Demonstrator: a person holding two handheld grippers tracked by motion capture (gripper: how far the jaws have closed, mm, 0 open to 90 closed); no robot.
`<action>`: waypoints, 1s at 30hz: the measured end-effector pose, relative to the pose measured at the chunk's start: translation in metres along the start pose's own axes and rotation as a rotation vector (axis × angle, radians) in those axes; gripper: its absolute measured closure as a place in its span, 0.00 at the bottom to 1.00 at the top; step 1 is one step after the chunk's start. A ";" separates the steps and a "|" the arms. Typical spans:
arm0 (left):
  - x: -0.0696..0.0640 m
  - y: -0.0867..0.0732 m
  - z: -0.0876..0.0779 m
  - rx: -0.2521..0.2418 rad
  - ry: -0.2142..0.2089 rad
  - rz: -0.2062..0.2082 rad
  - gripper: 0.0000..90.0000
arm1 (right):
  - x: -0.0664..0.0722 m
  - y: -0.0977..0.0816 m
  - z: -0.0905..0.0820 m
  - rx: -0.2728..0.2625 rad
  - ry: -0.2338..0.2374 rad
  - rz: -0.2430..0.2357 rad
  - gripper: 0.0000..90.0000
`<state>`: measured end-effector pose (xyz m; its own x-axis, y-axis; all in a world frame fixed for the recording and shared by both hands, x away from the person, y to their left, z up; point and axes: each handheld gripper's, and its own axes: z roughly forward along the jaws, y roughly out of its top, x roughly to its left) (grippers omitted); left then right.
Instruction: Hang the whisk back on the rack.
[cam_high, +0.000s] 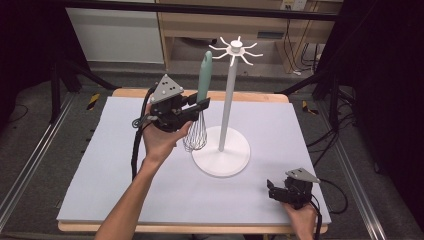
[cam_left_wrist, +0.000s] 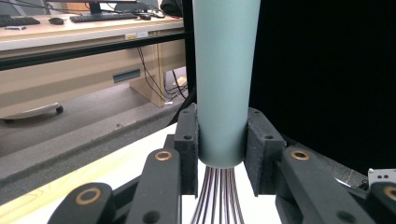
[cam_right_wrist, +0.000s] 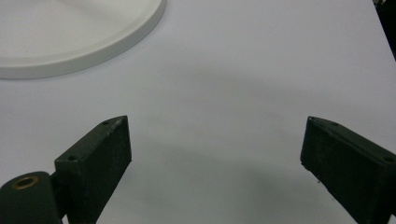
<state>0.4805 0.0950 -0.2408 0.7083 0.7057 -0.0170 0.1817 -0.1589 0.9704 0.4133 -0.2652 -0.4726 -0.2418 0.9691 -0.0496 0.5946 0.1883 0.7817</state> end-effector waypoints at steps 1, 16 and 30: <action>0.000 0.000 0.001 0.000 0.000 0.003 0.76 | 0.000 0.000 0.000 0.000 0.000 0.000 0.10; 0.000 0.003 0.014 0.016 0.000 0.001 0.76 | 0.000 0.000 0.000 -0.001 -0.001 -0.005 0.10; -0.003 0.001 0.029 0.024 -0.009 -0.005 0.76 | 0.000 0.000 0.000 -0.001 0.001 -0.003 0.10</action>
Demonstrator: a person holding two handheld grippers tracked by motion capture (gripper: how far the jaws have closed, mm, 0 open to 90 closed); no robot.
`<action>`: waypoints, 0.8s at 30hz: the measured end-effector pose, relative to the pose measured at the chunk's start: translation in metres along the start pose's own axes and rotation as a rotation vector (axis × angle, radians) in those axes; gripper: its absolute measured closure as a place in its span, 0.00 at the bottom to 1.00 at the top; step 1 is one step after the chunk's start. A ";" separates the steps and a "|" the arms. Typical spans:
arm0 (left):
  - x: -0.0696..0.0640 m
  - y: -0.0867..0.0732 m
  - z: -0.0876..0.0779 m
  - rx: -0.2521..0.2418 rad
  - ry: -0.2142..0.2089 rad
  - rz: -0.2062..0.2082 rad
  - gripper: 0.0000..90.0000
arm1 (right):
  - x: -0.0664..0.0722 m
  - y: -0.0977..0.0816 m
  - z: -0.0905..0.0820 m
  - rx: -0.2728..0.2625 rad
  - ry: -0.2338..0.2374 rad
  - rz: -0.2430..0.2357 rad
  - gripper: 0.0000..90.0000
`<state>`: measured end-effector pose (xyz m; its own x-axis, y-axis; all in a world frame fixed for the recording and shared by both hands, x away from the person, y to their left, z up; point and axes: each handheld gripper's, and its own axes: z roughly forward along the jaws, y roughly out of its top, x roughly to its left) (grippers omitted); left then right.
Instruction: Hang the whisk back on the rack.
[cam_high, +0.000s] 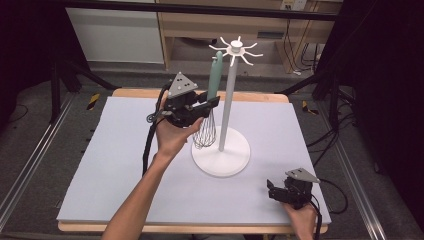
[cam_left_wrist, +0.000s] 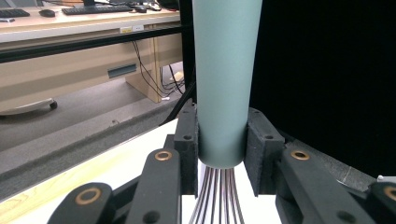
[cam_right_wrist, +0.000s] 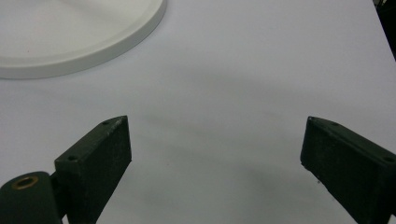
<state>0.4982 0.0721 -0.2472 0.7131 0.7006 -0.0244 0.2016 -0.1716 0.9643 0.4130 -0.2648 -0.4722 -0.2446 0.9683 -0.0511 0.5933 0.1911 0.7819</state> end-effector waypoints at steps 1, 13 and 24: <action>0.000 0.000 0.001 -0.001 0.001 0.001 0.76 | 0.000 0.000 0.000 -0.001 -0.002 -0.002 0.10; 0.000 -0.001 0.010 -0.013 0.000 0.000 0.76 | 0.001 0.000 0.000 0.002 0.000 -0.001 0.10; 0.000 -0.002 0.015 -0.028 0.018 0.015 0.76 | 0.001 0.000 0.000 0.001 -0.001 -0.002 0.10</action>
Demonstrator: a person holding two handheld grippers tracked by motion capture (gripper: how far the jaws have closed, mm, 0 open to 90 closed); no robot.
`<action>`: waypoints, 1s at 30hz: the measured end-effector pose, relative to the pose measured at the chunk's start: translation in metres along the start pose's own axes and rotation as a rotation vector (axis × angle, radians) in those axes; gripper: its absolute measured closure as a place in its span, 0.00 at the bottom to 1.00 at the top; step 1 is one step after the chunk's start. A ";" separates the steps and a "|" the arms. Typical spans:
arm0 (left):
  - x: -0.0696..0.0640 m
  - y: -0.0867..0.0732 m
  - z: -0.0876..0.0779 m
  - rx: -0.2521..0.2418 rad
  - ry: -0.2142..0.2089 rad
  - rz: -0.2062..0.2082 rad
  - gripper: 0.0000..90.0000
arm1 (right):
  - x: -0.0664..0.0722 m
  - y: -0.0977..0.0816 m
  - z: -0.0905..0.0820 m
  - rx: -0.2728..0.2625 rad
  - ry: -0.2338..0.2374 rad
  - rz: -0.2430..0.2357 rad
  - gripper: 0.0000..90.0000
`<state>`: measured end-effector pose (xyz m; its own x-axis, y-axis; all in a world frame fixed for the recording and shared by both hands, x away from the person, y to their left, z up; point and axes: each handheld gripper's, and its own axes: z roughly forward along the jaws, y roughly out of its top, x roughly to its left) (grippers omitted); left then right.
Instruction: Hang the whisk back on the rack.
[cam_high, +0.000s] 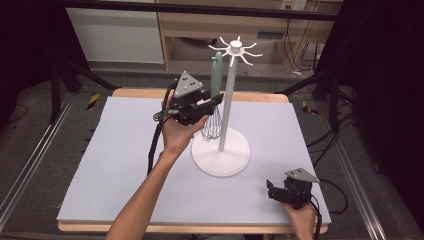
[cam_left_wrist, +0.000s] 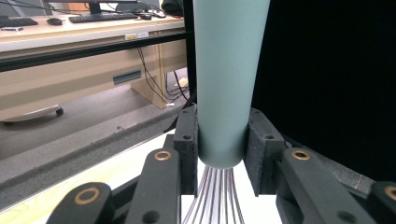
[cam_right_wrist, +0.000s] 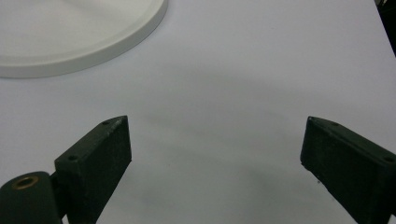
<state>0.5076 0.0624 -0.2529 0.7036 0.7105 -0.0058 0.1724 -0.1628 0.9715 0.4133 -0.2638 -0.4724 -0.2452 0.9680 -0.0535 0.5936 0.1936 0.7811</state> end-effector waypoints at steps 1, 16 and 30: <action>0.000 0.000 0.000 -0.002 -0.003 0.003 0.76 | 0.000 0.000 0.000 0.001 0.000 0.000 0.10; 0.001 -0.010 -0.013 -0.004 -0.005 0.031 0.65 | 0.001 0.000 0.000 0.003 -0.002 -0.003 0.10; 0.012 -0.053 -0.035 0.065 -0.006 0.002 0.51 | 0.001 0.000 0.000 0.004 -0.005 -0.001 0.10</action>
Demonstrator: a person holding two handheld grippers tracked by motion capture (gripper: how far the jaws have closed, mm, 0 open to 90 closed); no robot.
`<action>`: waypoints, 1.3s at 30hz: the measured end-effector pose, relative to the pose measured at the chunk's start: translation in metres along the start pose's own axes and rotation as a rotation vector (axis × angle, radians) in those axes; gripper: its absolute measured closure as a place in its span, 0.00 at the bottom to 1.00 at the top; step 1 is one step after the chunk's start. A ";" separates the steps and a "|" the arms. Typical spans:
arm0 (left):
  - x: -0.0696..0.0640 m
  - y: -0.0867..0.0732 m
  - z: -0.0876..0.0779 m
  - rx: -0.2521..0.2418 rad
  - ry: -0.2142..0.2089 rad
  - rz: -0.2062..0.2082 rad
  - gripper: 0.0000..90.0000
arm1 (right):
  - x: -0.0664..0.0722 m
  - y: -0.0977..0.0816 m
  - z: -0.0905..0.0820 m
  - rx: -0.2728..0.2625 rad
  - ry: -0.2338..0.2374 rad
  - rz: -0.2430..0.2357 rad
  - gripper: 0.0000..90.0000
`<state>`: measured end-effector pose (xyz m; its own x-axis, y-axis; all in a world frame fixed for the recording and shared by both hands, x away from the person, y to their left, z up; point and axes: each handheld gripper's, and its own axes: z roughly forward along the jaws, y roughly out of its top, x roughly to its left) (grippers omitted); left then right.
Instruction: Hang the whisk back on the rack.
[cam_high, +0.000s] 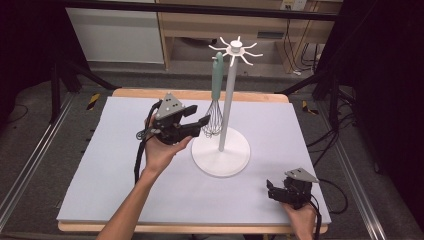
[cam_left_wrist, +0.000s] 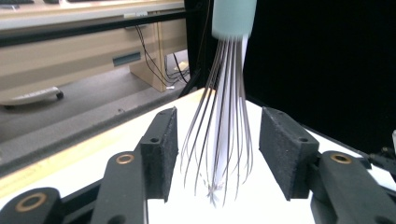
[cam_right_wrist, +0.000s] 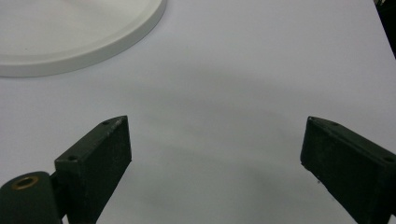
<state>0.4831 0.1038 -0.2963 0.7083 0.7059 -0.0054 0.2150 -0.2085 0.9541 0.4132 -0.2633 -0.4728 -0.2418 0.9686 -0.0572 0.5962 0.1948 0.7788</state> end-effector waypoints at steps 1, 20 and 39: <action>0.001 -0.004 0.000 0.005 0.001 -0.005 0.50 | 0.000 0.000 0.000 0.000 0.000 0.000 0.10; 0.008 -0.060 -0.014 0.107 0.018 -0.003 0.45 | 0.000 0.000 0.000 0.003 -0.001 0.004 0.10; 0.028 -0.119 -0.036 0.232 0.085 -0.013 0.41 | 0.000 -0.001 0.001 0.007 -0.010 0.006 0.10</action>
<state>0.4528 0.1727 -0.3988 0.6471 0.7622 0.0175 0.3791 -0.3416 0.8600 0.4136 -0.2633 -0.4744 -0.2307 0.9713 -0.0583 0.6032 0.1897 0.7747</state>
